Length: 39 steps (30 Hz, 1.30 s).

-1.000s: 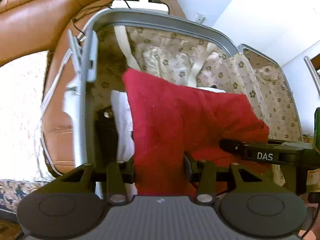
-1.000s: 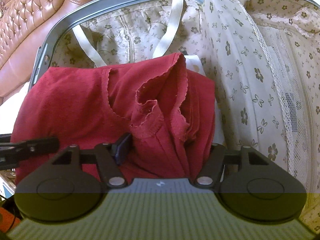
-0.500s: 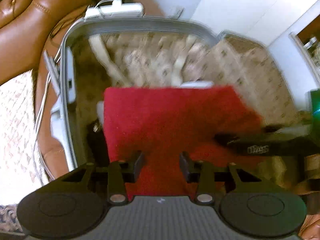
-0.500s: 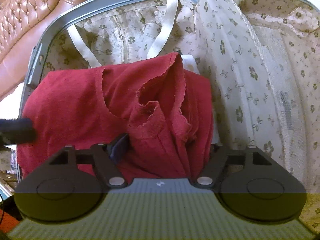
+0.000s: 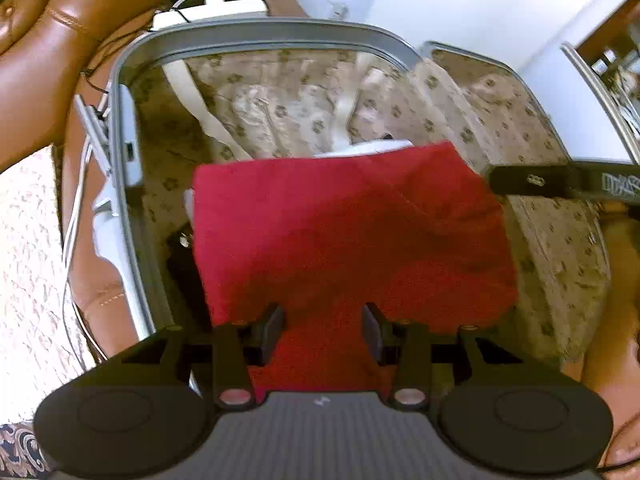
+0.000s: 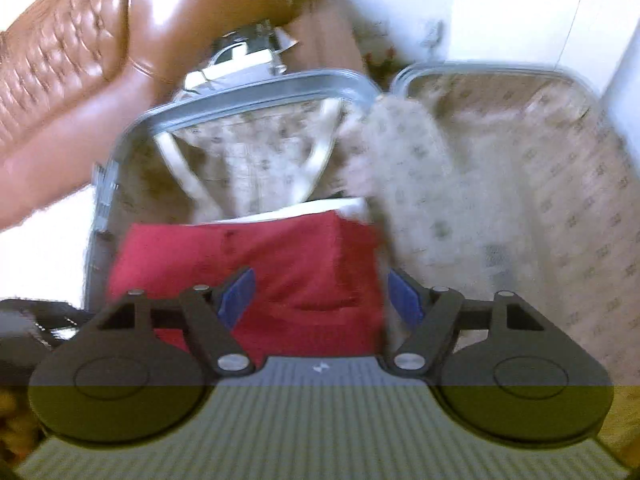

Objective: Organize soft objects
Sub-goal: 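Lower the clothes into the suitcase and open both grippers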

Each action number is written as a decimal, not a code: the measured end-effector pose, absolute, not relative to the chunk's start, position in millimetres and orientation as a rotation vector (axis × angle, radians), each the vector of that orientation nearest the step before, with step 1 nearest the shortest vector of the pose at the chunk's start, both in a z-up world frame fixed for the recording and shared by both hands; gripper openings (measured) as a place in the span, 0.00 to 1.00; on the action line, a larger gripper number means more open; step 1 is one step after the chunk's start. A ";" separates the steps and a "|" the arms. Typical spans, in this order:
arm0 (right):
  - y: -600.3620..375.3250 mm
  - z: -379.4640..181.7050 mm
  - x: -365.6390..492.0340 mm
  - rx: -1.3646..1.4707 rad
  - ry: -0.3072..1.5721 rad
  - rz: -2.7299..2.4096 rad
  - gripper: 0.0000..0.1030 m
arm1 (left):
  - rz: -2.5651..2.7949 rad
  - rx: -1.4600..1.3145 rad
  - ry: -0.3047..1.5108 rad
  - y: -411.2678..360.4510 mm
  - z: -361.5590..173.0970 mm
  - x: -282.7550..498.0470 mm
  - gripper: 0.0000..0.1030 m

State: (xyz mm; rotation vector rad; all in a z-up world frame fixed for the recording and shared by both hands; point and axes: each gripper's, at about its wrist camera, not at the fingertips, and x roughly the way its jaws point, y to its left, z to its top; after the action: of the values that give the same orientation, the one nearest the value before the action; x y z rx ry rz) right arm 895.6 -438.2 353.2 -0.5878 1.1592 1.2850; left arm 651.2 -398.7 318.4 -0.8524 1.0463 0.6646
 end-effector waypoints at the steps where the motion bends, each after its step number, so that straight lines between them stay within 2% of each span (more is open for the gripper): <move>1: -433.5 347.8 894.3 -0.586 1.175 1.294 0.79 | 0.655 -0.853 1.052 -400.6 317.5 651.0 0.46; 12: -388.9 275.0 887.3 -0.618 1.279 1.179 0.79 | 0.612 -0.875 1.080 -399.0 301.6 652.9 0.49; 17: -392.6 301.9 905.4 -0.545 1.230 1.134 0.79 | 0.613 -0.899 1.069 -399.0 302.3 648.2 0.51; 22: -403.7 334.5 905.1 -0.416 1.288 1.254 0.79 | 0.593 -0.875 1.077 -402.3 306.3 645.7 0.51; 31: -376.8 279.6 884.6 -0.490 1.352 1.179 0.79 | 0.575 -0.850 1.091 -401.2 299.0 646.9 0.51; 36: -363.8 274.6 886.2 -0.477 1.349 1.134 0.79 | 0.577 -0.861 1.094 -401.7 302.3 646.7 0.52; 39: -379.7 297.8 887.6 -0.453 1.319 1.142 0.79 | 0.542 -0.857 1.092 -403.2 309.5 645.3 0.53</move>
State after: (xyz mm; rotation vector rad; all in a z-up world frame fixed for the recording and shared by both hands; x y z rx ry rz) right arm 887.6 -379.7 297.8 -0.4530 1.3188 1.1421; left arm 645.3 -403.2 309.5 -0.8573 1.0916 0.5423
